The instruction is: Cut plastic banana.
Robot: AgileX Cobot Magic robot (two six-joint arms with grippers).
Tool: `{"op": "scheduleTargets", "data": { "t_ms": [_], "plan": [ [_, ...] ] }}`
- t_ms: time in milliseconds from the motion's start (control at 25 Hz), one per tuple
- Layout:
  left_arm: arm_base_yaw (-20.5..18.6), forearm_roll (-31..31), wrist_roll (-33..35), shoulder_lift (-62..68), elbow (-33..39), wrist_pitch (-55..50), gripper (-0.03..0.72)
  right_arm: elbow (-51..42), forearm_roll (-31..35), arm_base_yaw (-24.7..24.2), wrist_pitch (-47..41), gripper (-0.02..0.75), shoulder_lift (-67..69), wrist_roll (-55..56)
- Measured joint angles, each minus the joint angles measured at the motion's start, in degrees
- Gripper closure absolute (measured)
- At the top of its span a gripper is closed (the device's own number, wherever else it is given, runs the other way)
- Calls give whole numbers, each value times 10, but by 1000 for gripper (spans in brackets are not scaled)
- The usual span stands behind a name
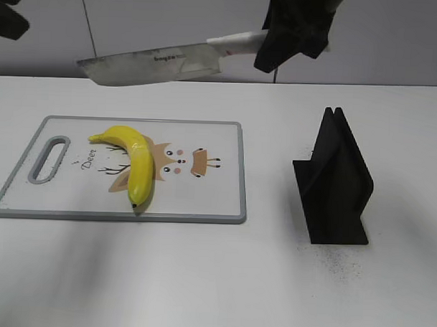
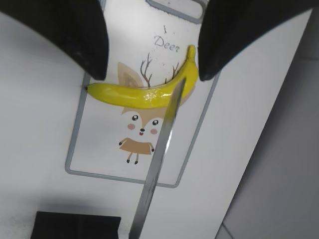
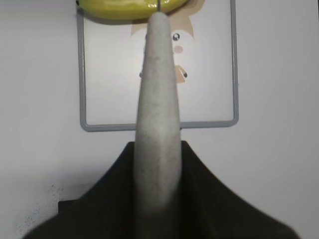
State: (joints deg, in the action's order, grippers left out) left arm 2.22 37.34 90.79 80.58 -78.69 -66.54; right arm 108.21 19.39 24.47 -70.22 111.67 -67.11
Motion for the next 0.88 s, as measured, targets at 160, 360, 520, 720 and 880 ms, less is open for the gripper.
{"op": "scheduleTargets", "data": {
  "t_ms": [160,360,520,720,880],
  "plan": [
    [36,-9,42,55,-39,-2,129,27,35,0,0,574,28,-38],
    [53,-35,51,115,-48,5,131,49,55,0,0,574,51,-48],
    [53,-54,52,153,-49,33,146,58,77,0,1,574,69,-49],
    [53,-54,52,178,-50,78,179,58,86,0,1,574,74,-63],
    [53,-54,52,192,-49,83,259,59,87,0,5,574,74,-65]
  ]
}}
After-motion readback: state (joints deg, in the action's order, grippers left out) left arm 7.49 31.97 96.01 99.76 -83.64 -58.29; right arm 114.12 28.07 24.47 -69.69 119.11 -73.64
